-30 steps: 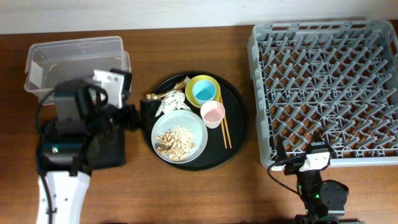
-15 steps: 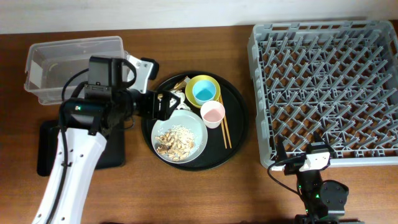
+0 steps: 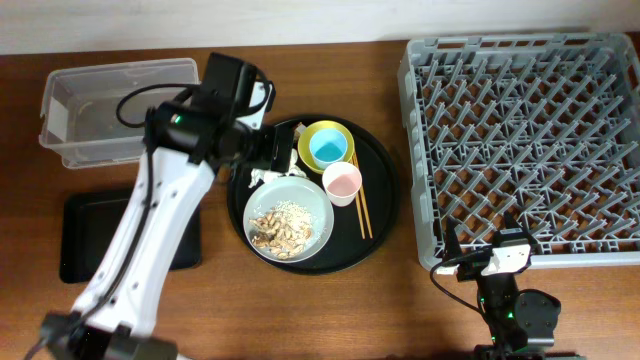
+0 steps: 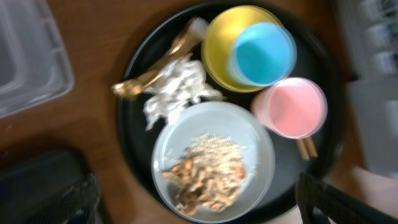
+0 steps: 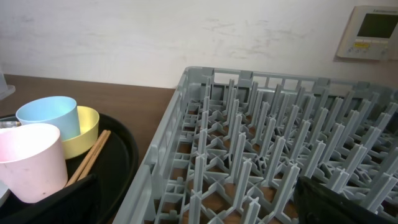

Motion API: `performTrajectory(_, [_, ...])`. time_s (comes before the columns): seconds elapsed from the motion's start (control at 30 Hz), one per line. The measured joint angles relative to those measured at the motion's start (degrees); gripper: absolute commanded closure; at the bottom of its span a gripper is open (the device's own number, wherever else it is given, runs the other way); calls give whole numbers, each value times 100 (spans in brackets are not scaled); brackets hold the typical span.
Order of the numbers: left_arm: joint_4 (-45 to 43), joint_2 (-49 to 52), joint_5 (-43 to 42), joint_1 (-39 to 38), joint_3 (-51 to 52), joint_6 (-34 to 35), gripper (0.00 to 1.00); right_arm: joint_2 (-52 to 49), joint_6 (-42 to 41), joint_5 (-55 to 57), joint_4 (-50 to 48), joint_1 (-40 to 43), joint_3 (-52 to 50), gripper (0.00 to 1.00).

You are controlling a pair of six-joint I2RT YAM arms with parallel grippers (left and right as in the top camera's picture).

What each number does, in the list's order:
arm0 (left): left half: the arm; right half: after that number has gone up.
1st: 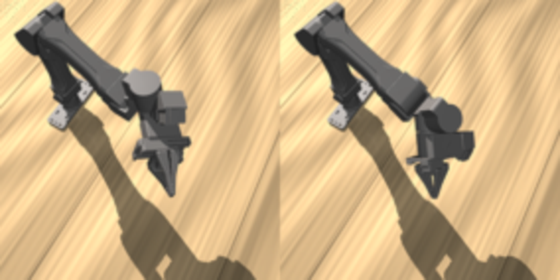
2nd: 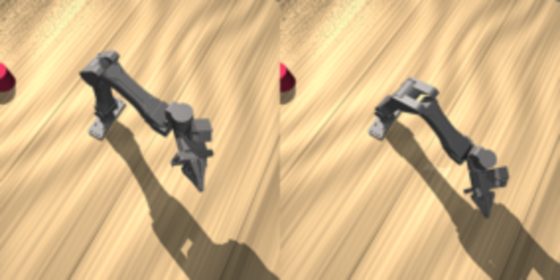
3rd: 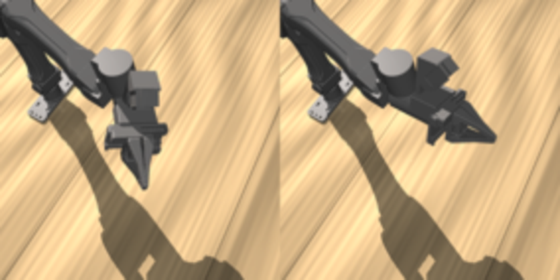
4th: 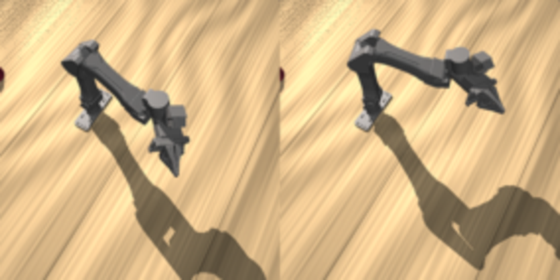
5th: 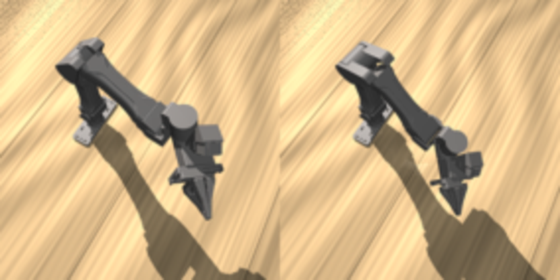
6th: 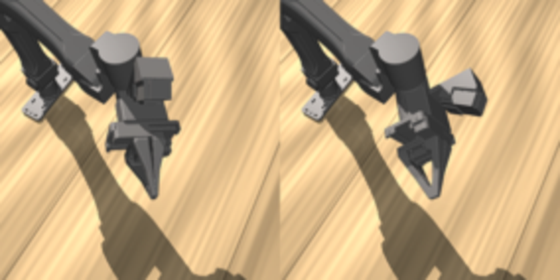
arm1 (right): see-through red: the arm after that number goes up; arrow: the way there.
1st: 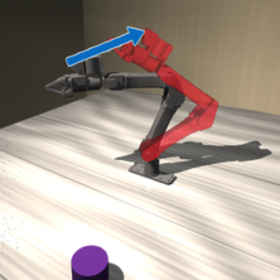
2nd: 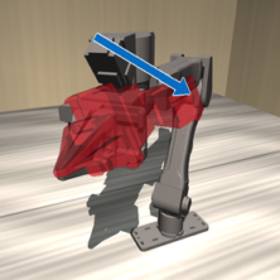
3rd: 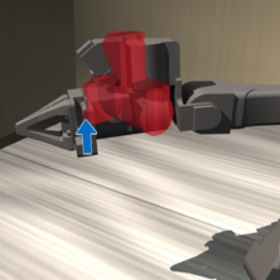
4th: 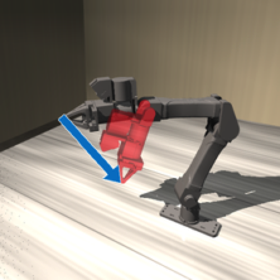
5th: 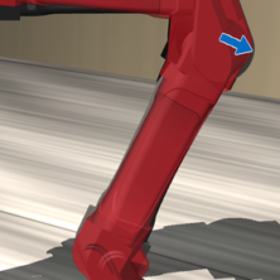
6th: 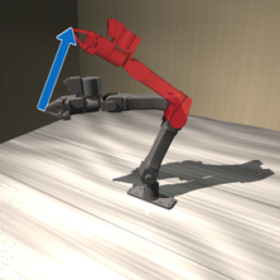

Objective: Sort waste into correct bins and load items into the dishwasher rack
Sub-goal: 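Move the left gripper over the round tray to the crumpled tissue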

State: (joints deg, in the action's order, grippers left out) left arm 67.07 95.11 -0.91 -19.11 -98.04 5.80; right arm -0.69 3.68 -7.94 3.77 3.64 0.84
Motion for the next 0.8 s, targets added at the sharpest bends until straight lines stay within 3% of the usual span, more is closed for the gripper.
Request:
performTrajectory(0.27, [-302, 824, 658, 0, -85, 90, 1, 0, 0, 0, 0, 0, 0, 2])
performTrajectory(0.3, [-348, 883, 695, 0, -87, 94, 6, 0, 2, 0, 0, 0, 0, 2])
performTrajectory(0.4, [-483, 1064, 737, 0, -87, 146, 50, 0, 0, 0, 0, 0, 0, 2])
performTrajectory(0.43, [-522, 1134, 743, 0, -87, 142, 54, 0, 0, -2, 0, 0, 0, 2])
performTrajectory(0.6, [-514, 1545, 763, 4, -87, 225, 55, 0, 0, 0, 0, 0, 0, 2])
performTrajectory(0.8, [-481, 2083, 765, 90, -92, 614, 68, 0, 2, 0, 0, 0, 0, 2])
